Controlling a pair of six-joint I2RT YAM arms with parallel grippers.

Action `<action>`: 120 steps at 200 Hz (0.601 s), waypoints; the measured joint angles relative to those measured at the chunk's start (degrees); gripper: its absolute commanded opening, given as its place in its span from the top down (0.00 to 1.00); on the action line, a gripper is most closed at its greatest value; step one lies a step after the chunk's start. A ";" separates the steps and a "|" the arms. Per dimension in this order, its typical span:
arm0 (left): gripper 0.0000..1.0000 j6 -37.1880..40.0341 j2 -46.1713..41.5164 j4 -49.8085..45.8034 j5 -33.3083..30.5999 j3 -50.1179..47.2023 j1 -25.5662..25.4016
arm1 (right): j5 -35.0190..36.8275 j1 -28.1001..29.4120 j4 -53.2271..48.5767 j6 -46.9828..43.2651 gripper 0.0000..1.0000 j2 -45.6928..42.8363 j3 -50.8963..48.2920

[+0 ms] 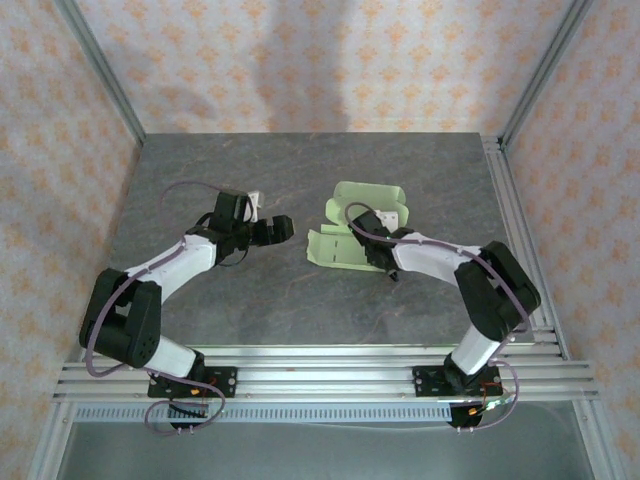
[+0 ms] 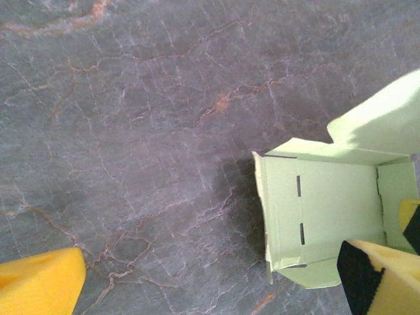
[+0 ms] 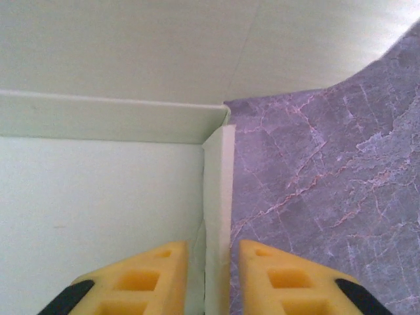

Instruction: Fold the paper box

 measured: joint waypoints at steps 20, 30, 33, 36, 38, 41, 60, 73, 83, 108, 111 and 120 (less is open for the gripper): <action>0.00 0.20 0.22 -0.68 0.48 0.00 0.00 | -0.81 -0.61 1.07 -0.37 0.61 -2.10 -0.66; 0.00 0.20 0.24 -0.81 0.63 0.00 0.00 | -1.49 -1.03 1.66 -0.33 0.58 -3.26 -1.16; 0.00 0.22 0.24 -0.85 0.66 0.00 0.00 | -1.62 -1.14 1.75 -0.42 0.58 -3.58 -1.29; 0.00 0.20 0.24 -0.85 0.74 0.00 0.00 | -1.84 -1.29 1.84 -0.26 0.58 -3.89 -1.46; 0.00 0.20 0.24 -0.85 0.79 0.00 0.00 | -1.99 -1.40 1.92 -0.44 0.57 -4.09 -1.60; 0.00 0.20 0.24 -0.85 0.81 0.00 0.00 | -2.14 -1.53 2.10 -0.35 0.57 -4.37 -1.77; 0.00 0.15 0.31 -0.83 0.98 0.00 0.00 | -3.72 -2.67 3.08 -0.15 0.58 -5.64 -2.91; 0.00 -0.22 0.70 -0.68 1.33 0.00 0.00 | -4.83 -3.52 3.69 0.07 0.59 -5.95 -3.63; 0.00 -0.52 1.36 -0.57 1.77 0.00 0.00 | -5.60 -4.02 3.93 0.17 0.59 -5.95 -4.02; 0.00 -1.81 3.50 -0.17 2.58 0.00 -0.04 | -6.91 -4.24 4.09 0.20 0.64 -5.92 -4.11; 0.00 -1.88 3.78 -0.17 2.60 0.00 -0.04 | -7.06 -4.22 4.09 0.20 0.64 -5.88 -4.11; 0.00 -2.27 4.15 -0.17 2.73 0.00 -0.04 | -7.45 -4.22 4.09 0.37 0.66 -5.66 -4.11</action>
